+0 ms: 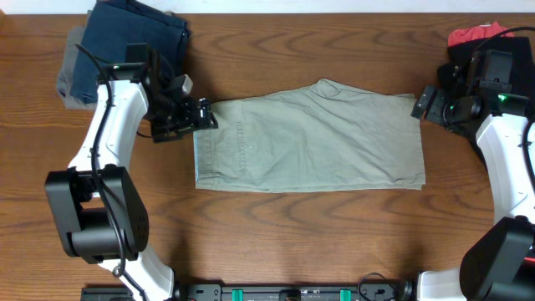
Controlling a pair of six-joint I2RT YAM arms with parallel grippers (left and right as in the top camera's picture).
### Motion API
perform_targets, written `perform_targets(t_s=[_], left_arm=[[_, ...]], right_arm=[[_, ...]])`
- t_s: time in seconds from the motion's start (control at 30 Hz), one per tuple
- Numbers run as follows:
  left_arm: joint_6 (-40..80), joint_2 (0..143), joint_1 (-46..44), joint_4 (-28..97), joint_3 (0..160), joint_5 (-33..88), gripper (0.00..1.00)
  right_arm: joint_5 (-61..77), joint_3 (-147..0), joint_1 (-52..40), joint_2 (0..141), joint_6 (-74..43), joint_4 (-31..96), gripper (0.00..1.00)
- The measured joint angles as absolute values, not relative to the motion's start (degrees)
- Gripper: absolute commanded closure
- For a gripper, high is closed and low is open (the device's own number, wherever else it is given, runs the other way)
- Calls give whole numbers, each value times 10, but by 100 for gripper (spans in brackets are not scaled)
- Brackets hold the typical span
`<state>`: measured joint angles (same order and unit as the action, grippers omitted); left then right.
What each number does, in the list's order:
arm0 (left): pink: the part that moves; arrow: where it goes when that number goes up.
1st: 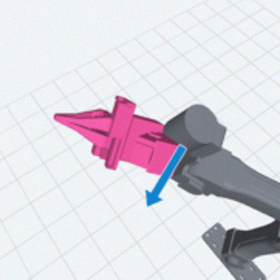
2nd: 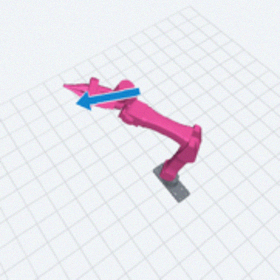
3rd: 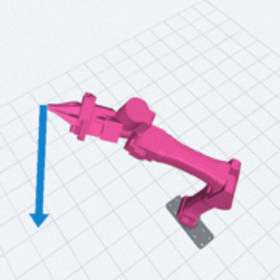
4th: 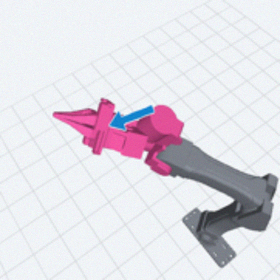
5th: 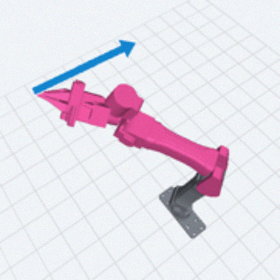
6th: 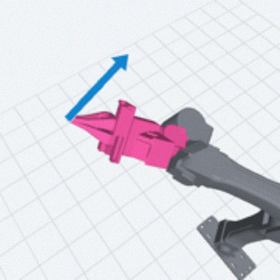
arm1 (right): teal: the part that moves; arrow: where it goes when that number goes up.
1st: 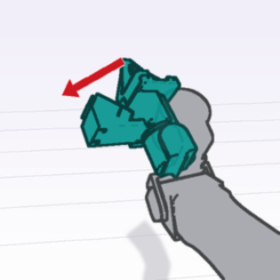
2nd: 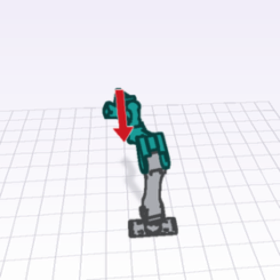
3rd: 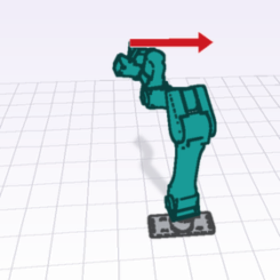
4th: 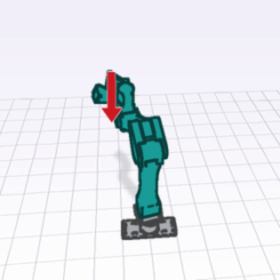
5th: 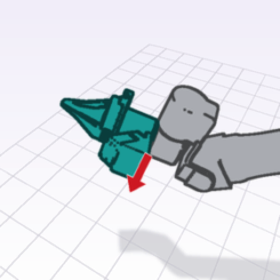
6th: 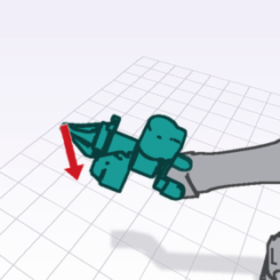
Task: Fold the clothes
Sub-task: 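Reach the left gripper to the shorts' left waistband edge and grasp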
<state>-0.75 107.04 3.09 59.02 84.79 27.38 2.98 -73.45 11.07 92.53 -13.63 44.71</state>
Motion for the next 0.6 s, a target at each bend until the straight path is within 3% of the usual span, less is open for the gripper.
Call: perform_targets(t_s=[0.6], left_arm=[[-14,1076,40,530,745,209,2]], right_arm=[[30,-735,111,925,-136,447,1]])
